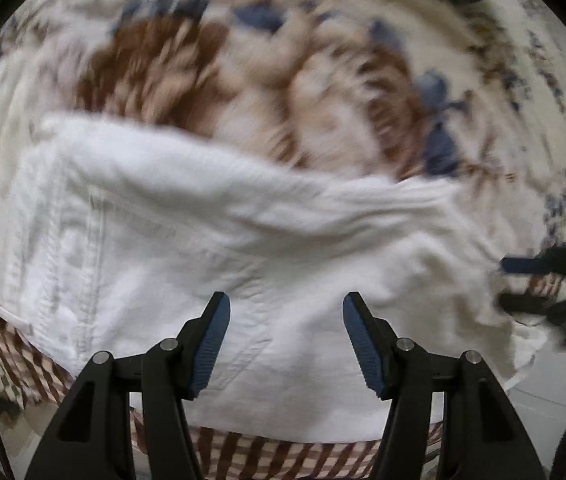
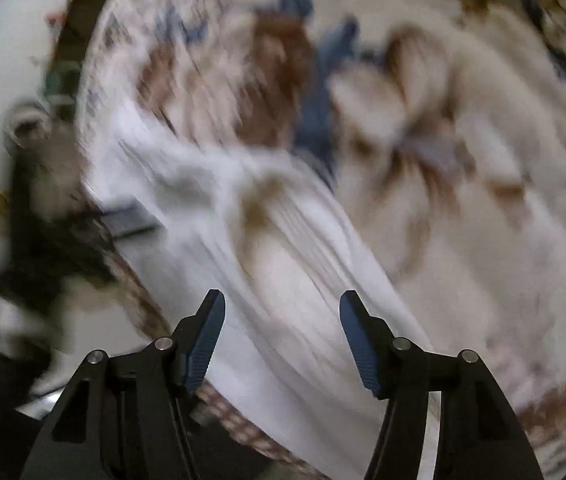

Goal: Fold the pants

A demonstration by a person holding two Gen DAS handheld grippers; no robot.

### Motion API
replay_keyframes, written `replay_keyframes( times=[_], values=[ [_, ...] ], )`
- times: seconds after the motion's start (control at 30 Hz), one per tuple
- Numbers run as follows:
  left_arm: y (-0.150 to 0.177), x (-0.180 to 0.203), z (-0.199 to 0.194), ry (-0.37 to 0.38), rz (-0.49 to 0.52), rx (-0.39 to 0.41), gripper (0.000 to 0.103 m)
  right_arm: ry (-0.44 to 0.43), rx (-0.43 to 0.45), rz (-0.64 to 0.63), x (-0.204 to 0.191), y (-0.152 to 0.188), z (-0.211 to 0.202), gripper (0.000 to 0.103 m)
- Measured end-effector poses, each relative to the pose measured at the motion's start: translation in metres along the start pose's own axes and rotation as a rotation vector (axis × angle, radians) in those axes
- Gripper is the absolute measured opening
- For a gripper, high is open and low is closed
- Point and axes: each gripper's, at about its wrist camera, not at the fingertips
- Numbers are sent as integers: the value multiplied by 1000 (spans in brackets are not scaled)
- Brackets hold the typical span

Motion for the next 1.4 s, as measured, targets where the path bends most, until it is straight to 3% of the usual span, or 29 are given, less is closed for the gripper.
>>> replay_keyframes(
  times=[0.07,0.2,0.27,0.33,0.37,0.4,0.43,0.47,0.6,0.77,0.83,0.9,0.93,1.0,1.07,1.13,1.17,1.27,1.33,1.4],
  values=[
    [-1,18,-13,37,43,12,57,123,15,-21,4,28,1,63],
    [-16,53,9,228,17,-135,62,189,-7,0,21,73,8,63],
    [-22,73,27,290,-6,-206,62,193,-25,55,43,89,13,63],
    [-30,88,43,290,-27,-231,62,227,-34,85,57,104,17,61],
    [-33,92,53,284,-42,-244,61,248,-39,91,66,108,21,56],
    [-36,96,61,260,-58,-246,58,258,-41,105,74,107,27,36],
    [-41,100,68,240,-72,-230,54,241,-28,129,82,112,27,9],
    [-41,100,71,222,-80,-226,39,223,-3,141,86,116,26,6],
    [-42,98,64,215,-111,-184,22,196,107,201,91,130,8,3],
    [-56,91,57,287,-179,-173,22,160,212,310,106,136,-6,3],
    [-67,87,65,324,-214,-180,28,119,213,365,122,129,-1,3],
    [-71,75,71,372,-253,-231,35,20,177,469,147,119,9,4],
    [-69,70,64,441,-290,-230,38,-25,185,524,157,119,9,6],
    [-64,61,43,498,-284,-207,45,-63,186,582,165,122,-2,16],
    [-55,57,17,464,-235,-139,51,30,247,564,147,126,-27,21],
    [-47,52,-9,367,-182,-53,60,129,301,501,114,122,-44,39],
    [-42,49,-19,312,-155,-5,62,157,336,445,93,116,-54,42],
    [-32,41,-20,166,-106,71,62,110,365,257,44,77,-66,55],
    [-31,34,-7,87,-83,78,62,16,314,168,18,42,-48,56],
    [-30,25,6,63,-70,72,62,-113,230,158,-3,4,-14,55]
  ],
)
Point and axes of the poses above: each gripper's, at about its wrist camera, not at the fingertips, and z roughly the way its jaws point, x to its right, y to its underside, and after that the axes turned 10 degrees about -x, right-handed
